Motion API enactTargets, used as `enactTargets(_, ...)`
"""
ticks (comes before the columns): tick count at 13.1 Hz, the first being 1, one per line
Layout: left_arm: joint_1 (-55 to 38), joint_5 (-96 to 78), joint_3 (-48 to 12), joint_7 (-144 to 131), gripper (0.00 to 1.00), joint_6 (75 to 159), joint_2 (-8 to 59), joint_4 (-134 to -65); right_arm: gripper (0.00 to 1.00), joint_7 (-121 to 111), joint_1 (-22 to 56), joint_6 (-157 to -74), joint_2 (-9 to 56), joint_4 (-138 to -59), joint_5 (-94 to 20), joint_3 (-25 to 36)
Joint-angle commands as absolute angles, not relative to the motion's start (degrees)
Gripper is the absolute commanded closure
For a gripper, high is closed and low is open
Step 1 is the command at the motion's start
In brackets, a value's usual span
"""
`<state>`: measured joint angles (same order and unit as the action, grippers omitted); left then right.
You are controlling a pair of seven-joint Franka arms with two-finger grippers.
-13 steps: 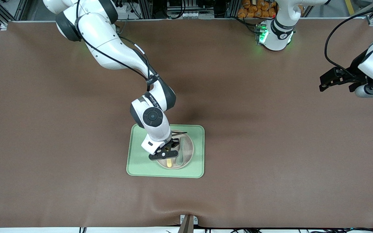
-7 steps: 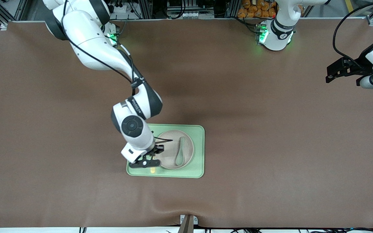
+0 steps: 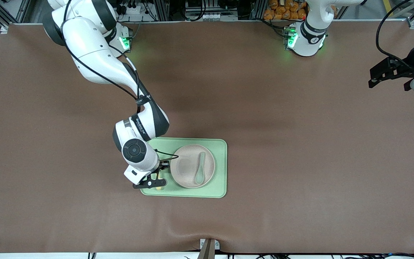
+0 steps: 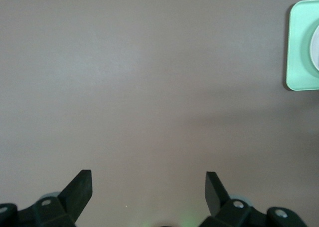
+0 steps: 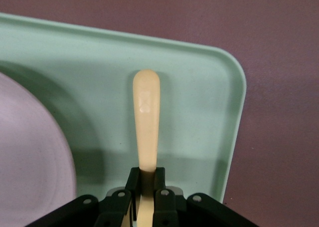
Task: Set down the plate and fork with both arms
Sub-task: 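Lower the fork onto the tray beside the plate and open the right gripper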
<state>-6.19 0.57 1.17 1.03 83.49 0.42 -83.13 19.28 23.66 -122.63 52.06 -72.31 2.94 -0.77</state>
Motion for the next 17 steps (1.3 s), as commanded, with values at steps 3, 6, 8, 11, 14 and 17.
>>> enactTargets(3, -6.4, 2.0, 0.7, 1.3, 0.00, 82.4, 0.2, -82.1, 0.27, 20.0, 23.2, -124.7, 48.9, -77.8, 2.4, -1.3)
enactTargets(6, -6.4, 2.0, 0.8, 1.5, 0.00, 82.4, 0.2, -82.1, 0.00, 19.7, 23.2, -124.6, 48.8, -76.0, 2.7, -1.2)
enactTargets(8, -6.3, 1.9, 0.8, 1.9, 0.00, 82.4, 0.2, -82.1, 0.00, 19.7, 22.4, -120.7, 48.8, -73.8, 2.4, -1.3)
enactTargets(11, -6.3, 1.9, 0.8, 2.0, 0.00, 82.4, 0.2, -82.1, 0.00, 19.6, 15.7, -118.1, 46.0, -71.5, 2.3, -5.8)
enactTargets(14, -6.3, 2.0, 0.8, 2.2, 0.00, 82.4, 0.2, -82.1, 0.00, 19.6, 9.8, -111.7, 41.3, -71.4, 3.0, -10.3)
enactTargets(17, -6.3, 1.9, 0.8, 2.2, 0.00, 82.4, 0.2, -82.1, 0.00, 16.4, -0.9, -106.0, 36.3, -70.9, 2.5, -18.5)
